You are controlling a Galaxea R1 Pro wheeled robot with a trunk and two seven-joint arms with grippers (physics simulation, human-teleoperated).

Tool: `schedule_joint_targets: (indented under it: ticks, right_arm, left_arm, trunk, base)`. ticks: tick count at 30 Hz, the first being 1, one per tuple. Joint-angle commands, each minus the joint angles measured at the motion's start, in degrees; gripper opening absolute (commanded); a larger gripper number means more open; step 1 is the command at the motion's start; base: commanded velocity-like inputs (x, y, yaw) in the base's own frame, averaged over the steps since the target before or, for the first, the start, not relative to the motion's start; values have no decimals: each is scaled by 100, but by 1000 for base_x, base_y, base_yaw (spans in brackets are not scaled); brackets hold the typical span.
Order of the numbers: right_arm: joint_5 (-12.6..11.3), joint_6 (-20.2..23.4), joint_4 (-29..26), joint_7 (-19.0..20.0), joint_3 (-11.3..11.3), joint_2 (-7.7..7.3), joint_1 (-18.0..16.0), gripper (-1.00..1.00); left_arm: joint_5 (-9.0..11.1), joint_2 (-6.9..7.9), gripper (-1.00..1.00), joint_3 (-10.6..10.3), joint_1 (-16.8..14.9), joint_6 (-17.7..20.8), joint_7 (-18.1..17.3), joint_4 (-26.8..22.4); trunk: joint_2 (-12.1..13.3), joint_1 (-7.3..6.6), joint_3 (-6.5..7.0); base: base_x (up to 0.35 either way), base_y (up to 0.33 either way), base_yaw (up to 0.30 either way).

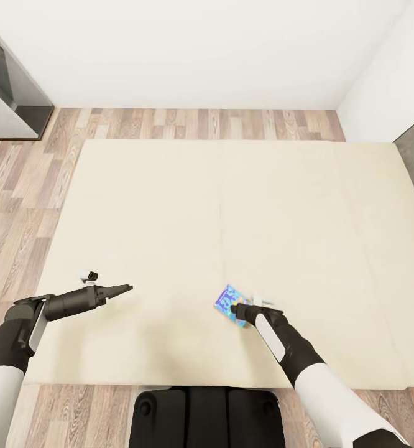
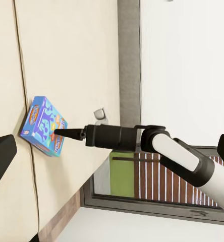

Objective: Put all the toys in the child's room - the three board games (two on the bed and one on the table), the two jigsaw puzzles on the table, and the tennis ball on the table - inside the toy box on the table in the child's room.

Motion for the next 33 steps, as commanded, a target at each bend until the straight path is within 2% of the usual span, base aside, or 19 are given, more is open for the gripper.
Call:
schedule_joint_targets:
  ticks: [1,14,33]
  right_arm:
    - [-70,8,-8,-50,20,-6,-4,100]
    - [-114,-34,-36,-31,20,2,-1,100]
    - [-107,-42,-45,-31,10,-1,-9,100]
  left_arm:
    - [-2,1,100,0,-2,61,-22,-1]
    - [-2,2,100,0,-2,60,-24,-1]
    - [-6,1,100,0,7,60,-22,-1]
  trunk:
    - [-9,3,-6]
    - [-9,3,-14]
    - [-9,3,-125]
  base:
    - [0,0,0]
    - [0,0,0]
    - [0,0,0]
